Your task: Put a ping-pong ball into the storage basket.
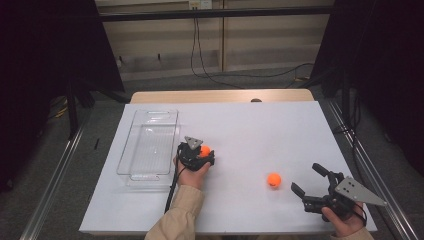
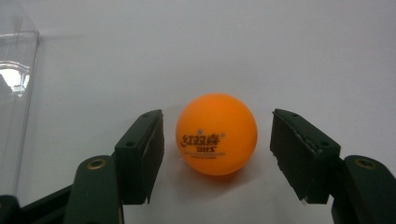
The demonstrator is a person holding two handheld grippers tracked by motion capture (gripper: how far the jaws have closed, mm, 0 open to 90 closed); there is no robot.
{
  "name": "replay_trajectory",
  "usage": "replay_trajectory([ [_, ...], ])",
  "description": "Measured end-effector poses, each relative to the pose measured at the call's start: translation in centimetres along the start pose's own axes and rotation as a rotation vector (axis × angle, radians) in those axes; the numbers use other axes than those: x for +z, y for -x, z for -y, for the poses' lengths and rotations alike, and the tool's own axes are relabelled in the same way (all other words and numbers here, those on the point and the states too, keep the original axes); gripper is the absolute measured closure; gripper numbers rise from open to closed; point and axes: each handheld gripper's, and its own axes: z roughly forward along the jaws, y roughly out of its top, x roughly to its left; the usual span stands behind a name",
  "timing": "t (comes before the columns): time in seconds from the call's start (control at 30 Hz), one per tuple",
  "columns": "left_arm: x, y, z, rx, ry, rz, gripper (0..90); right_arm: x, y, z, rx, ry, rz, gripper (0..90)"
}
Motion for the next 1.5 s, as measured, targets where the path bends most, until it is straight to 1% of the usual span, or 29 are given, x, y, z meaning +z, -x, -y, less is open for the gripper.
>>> replay_trajectory([
  [0.13, 0.08, -0.03, -0.02, 0.002, -0.009, -0.005, 37.7, -0.02, 0.02, -0.03, 0.006, 0.003, 0.002, 4.1],
  [0.23, 0.11, -0.09, -0.03, -0.005, -0.013, -0.012, 38.9, -0.04, 0.02, -0.03, 0.006, 0.001, 0.003, 4.1],
  [0.27, 0.12, -0.16, -0.06, -0.001, -0.016, -0.007, 39.0, -0.03, 0.02, -0.03, 0.005, 0.002, 0.003, 4.1],
  [0.33, 0.12, -0.2, -0.09, 0.004, -0.021, -0.012, 40.1, -0.02, -0.02, -0.05, 0.011, 0.004, 0.006, 4.1],
  [0.43, 0.16, -0.21, -0.09, 0.0, -0.021, -0.012, 40.9, -0.04, 0.05, -0.04, 0.004, 0.003, 0.002, 4.1],
  [0.5, 0.23, -0.15, -0.09, -0.01, -0.022, -0.013, 42.2, -0.04, 0.07, -0.02, 0.006, 0.002, 0.0, 4.1],
  [0.57, 0.24, -0.17, -0.1, -0.005, -0.023, -0.013, 43.5, -0.03, 0.09, -0.02, 0.005, 0.004, 0.0, 4.1],
  [0.7, 0.27, -0.2, -0.12, 0.003, -0.035, -0.002, 46.4, -0.03, 0.1, -0.02, 0.003, 0.006, -0.001, 4.1],
  [0.87, 0.29, -0.24, -0.13, 0.003, -0.04, 0.001, 50.2, -0.04, 0.1, -0.02, 0.005, 0.005, 0.0, 4.1],
  [1.03, 0.26, -0.21, -0.13, -0.001, -0.043, -0.001, 50.7, -0.05, 0.1, -0.02, 0.005, 0.004, -0.001, 4.1],
  [1.1, 0.24, -0.25, -0.13, -0.001, -0.044, 0.005, 50.7, -0.05, 0.1, -0.02, 0.006, 0.003, 0.0, 4.1],
  [1.17, 0.26, -0.27, -0.14, -0.014, -0.039, 0.016, 50.8, -0.05, 0.11, -0.02, 0.004, 0.005, -0.001, 4.1],
  [1.27, 0.21, -0.28, -0.15, -0.015, -0.041, 0.009, 50.8, -0.05, 0.1, -0.02, 0.006, 0.004, 0.0, 4.1],
  [1.4, 0.08, -0.35, -0.2, -0.007, -0.049, 0.013, 50.8, -0.05, 0.1, -0.03, 0.005, 0.005, -0.001, 4.1],
  [1.5, 0.0, -0.32, -0.22, -0.013, -0.05, 0.018, 50.8, -0.02, 0.06, -0.05, 0.014, 0.011, 0.001, 4.1],
])
